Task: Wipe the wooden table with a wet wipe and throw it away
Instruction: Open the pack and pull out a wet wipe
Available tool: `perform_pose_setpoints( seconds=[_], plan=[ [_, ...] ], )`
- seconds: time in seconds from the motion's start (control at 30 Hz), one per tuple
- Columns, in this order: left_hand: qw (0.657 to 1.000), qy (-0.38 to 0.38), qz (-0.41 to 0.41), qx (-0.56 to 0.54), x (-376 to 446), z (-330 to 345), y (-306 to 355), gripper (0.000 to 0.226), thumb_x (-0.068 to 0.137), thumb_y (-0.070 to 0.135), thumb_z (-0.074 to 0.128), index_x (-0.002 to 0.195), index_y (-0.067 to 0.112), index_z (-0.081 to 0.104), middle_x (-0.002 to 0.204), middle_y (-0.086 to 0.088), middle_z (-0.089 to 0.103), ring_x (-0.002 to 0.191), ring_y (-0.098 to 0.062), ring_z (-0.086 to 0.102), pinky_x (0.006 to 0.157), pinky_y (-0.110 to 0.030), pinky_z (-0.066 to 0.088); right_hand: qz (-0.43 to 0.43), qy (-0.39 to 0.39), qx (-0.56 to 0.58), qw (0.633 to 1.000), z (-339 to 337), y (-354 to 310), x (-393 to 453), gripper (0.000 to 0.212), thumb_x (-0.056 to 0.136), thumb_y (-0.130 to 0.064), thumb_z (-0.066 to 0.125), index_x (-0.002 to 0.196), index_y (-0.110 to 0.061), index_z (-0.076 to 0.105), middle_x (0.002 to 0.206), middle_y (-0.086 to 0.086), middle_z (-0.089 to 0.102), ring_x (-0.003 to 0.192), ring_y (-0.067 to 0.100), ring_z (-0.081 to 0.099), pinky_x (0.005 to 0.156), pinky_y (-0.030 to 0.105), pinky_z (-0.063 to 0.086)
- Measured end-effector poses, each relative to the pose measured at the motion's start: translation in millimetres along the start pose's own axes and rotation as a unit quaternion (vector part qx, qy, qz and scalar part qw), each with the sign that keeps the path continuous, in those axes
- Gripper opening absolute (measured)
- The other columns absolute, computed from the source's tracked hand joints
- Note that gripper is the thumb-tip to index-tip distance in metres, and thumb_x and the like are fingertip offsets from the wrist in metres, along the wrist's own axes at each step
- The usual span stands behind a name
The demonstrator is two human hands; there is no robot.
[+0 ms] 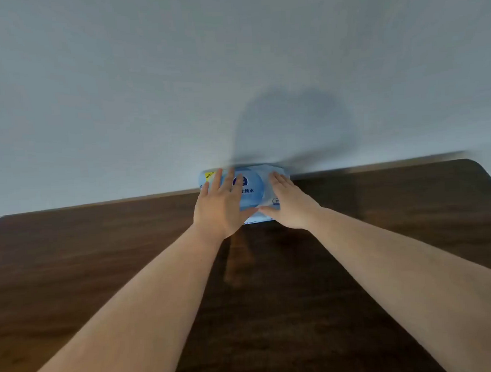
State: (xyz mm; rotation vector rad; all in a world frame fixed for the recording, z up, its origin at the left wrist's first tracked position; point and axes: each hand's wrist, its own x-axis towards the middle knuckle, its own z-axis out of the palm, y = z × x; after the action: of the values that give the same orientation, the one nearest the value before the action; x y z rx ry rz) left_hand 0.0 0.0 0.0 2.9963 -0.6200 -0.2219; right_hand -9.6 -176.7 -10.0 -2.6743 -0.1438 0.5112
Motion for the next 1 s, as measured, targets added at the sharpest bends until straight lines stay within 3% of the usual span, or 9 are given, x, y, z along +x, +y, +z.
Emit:
perform_pose_setpoints(
  seconds=[0.3, 0.37, 0.43, 0.5, 0.6, 0.73, 0.83, 0.93, 1.0],
  plan=[
    [1.0, -0.016, 0.005, 0.022, 17, 12, -11, 0.072, 0.095, 0.055, 0.033, 0.15, 0.011, 0.019, 0.159, -0.012, 0.015, 0.146, -0.032, 0.007, 0.116, -0.039, 0.013, -0.002, -0.016, 0.026, 1.0, 3, 4, 5, 0.085, 0.093, -0.05, 0.045, 0.15, -0.011, -0.005, 0.161, 0.004, -0.006, 0.147, 0.016, -0.005, 0.116, 0.031, 0.004],
    [1.0, 0.002, 0.029, 0.003, 19, 6, -13, 0.067, 0.096, 0.052, 0.03, 0.146, 0.007, 0.032, 0.153, -0.016, 0.03, 0.142, -0.032, 0.024, 0.111, -0.038, 0.028, -0.005, -0.016, 0.021, 1.0, 5, 4, 5, 0.084, 0.094, -0.051, 0.042, 0.15, -0.011, -0.006, 0.161, 0.004, -0.006, 0.147, 0.016, -0.005, 0.116, 0.03, 0.003],
    [0.989, 0.129, 0.071, -0.028, 23, 1, -14, 0.068, 0.098, 0.053, 0.023, 0.113, 0.001, 0.065, 0.109, -0.02, 0.068, 0.1, -0.033, 0.065, 0.074, -0.036, 0.055, -0.002, -0.018, 0.017, 1.0, 5, 4, 5, 0.083, 0.094, -0.051, 0.041, 0.15, -0.011, -0.006, 0.161, 0.004, -0.007, 0.147, 0.016, -0.005, 0.116, 0.03, 0.002],
    [0.965, 0.244, 0.074, -0.062, 27, -1, -20, 0.067, 0.099, 0.055, 0.023, 0.087, 0.003, 0.065, 0.067, -0.012, 0.064, 0.056, -0.032, 0.063, 0.043, -0.032, 0.047, 0.003, -0.019, 0.014, 1.0, 4, 3, 4, 0.083, 0.094, -0.051, 0.041, 0.15, -0.012, -0.006, 0.161, 0.003, -0.008, 0.147, 0.015, -0.005, 0.116, 0.03, 0.003],
    [0.961, 0.238, -0.043, -0.13, 24, -24, -17, 0.039, 0.093, 0.047, 0.049, 0.096, 0.008, 0.05, 0.088, -0.01, 0.057, 0.078, -0.03, 0.054, 0.053, -0.039, 0.043, 0.006, -0.02, 0.01, 1.0, 2, 1, 4, 0.083, 0.094, -0.05, 0.042, 0.15, -0.012, -0.005, 0.161, 0.003, -0.006, 0.147, 0.015, -0.002, 0.117, 0.031, 0.005],
    [0.947, 0.121, -0.262, -0.142, 26, -37, -16, 0.044, 0.09, 0.06, 0.044, 0.084, 0.017, 0.049, 0.087, -0.004, 0.064, 0.076, -0.025, 0.052, 0.062, -0.032, 0.035, 0.012, -0.013, -0.003, 1.0, -4, -2, 3, 0.083, 0.093, -0.049, 0.046, 0.151, -0.012, 0.0, 0.161, 0.003, 0.001, 0.147, 0.017, 0.006, 0.117, 0.033, 0.013],
    [0.966, 0.103, -0.179, -0.155, 18, -22, -1, 0.045, 0.082, 0.065, 0.054, 0.097, 0.023, 0.063, 0.098, 0.004, 0.067, 0.092, -0.019, 0.059, 0.068, -0.027, 0.037, 0.011, -0.016, -0.006, 1.0, -8, -4, 0, 0.079, 0.093, -0.045, 0.05, 0.151, -0.012, 0.007, 0.161, 0.003, 0.009, 0.146, 0.019, 0.015, 0.115, 0.035, 0.02],
    [0.981, 0.095, -0.1, -0.139, 11, -13, 10, 0.07, 0.074, 0.066, 0.063, 0.13, 0.027, 0.049, 0.121, 0.007, 0.059, 0.11, -0.017, 0.055, 0.071, -0.029, 0.042, -0.006, -0.01, -0.01, 1.0, -12, -4, -1, 0.069, 0.093, -0.038, 0.053, 0.147, -0.011, 0.02, 0.155, 0.004, 0.027, 0.137, 0.022, 0.036, 0.105, 0.037, 0.036],
    [0.985, 0.085, -0.113, -0.099, 12, -13, 13, 0.067, 0.077, 0.061, 0.064, 0.129, 0.024, 0.046, 0.121, 0.005, 0.056, 0.108, -0.019, 0.054, 0.067, -0.031, 0.04, -0.005, -0.015, -0.025, 1.0, -16, -2, -1, 0.054, 0.095, -0.029, 0.047, 0.142, -0.011, 0.029, 0.146, 0.006, 0.041, 0.122, 0.024, 0.05, 0.09, 0.035, 0.045]
  ],
)
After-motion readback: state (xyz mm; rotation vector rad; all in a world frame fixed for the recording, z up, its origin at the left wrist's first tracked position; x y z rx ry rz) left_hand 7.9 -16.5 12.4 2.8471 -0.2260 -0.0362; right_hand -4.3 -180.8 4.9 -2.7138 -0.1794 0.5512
